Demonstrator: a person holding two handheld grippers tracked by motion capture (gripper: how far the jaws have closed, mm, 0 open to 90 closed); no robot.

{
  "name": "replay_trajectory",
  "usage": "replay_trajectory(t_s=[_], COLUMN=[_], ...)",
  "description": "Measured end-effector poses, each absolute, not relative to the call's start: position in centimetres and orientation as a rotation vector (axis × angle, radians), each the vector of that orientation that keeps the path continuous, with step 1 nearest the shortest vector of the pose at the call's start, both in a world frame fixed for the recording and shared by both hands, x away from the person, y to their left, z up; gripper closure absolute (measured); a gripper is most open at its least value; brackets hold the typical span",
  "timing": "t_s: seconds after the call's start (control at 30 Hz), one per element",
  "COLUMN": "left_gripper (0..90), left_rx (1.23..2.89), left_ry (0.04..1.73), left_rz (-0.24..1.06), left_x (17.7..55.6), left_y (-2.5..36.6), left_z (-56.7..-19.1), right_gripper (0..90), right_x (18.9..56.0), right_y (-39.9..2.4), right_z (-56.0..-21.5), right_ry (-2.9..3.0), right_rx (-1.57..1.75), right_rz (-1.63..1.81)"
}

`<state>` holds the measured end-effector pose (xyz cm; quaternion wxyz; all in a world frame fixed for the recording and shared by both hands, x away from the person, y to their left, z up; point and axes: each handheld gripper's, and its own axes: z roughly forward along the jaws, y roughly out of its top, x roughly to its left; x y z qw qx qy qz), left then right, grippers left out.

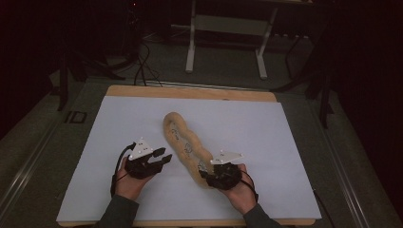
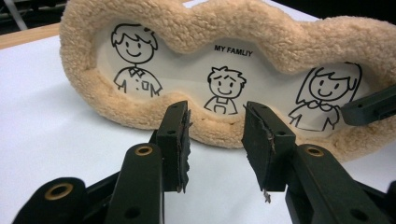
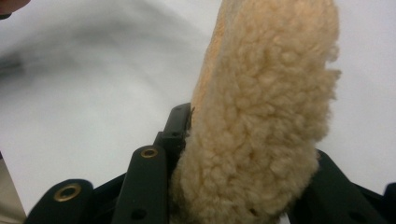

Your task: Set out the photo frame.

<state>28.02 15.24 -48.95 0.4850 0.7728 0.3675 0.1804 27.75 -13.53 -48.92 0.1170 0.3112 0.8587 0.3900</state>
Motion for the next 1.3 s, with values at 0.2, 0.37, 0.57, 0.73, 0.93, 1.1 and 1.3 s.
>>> replay_trajectory(t_s=[0.2, 0.37, 0.57, 0.73, 0.93, 1.1, 1.3], left_gripper=[61.0, 61.0, 61.0, 61.0, 61.0, 61.0, 60.7], left_rx=[1.868, 1.867, 1.852, 1.846, 1.819, 1.789, 1.770], left_ry=[0.910, 0.917, 0.936, 0.954, 0.979, 1.013, 1.062], left_rz=[0.445, 0.450, 0.454, 0.462, 0.471, 0.476, 0.494], left_x=[28.1, 28.2, 28.4, 28.5, 28.6, 28.7, 28.9], left_y=[15.8, 16.0, 16.5, 16.9, 17.7, 18.5, 19.2], left_z=[-48.8, -48.8, -48.8, -48.8, -48.7, -48.7, -48.8], right_gripper=[63.8, 64.4, 65.4, 66.8, 68.6, 70.9, 72.6], right_x=[28.0, 28.2, 28.4, 28.5, 28.5, 28.7, 28.6], right_y=[-14.1, -14.4, -14.8, -15.0, -15.1, -15.3, -15.5], right_z=[-49.0, -49.0, -49.1, -49.1, -49.0, -49.0, -49.0], right_ry=[2.529, 2.537, 2.548, 2.556, 2.572, 2.583, 2.589], right_rx=[0.899, 0.892, 0.880, 0.868, 0.834, 0.823, 0.795], right_rz=[1.161, 1.168, 1.191, 1.198, 1.206, 1.219, 1.230])
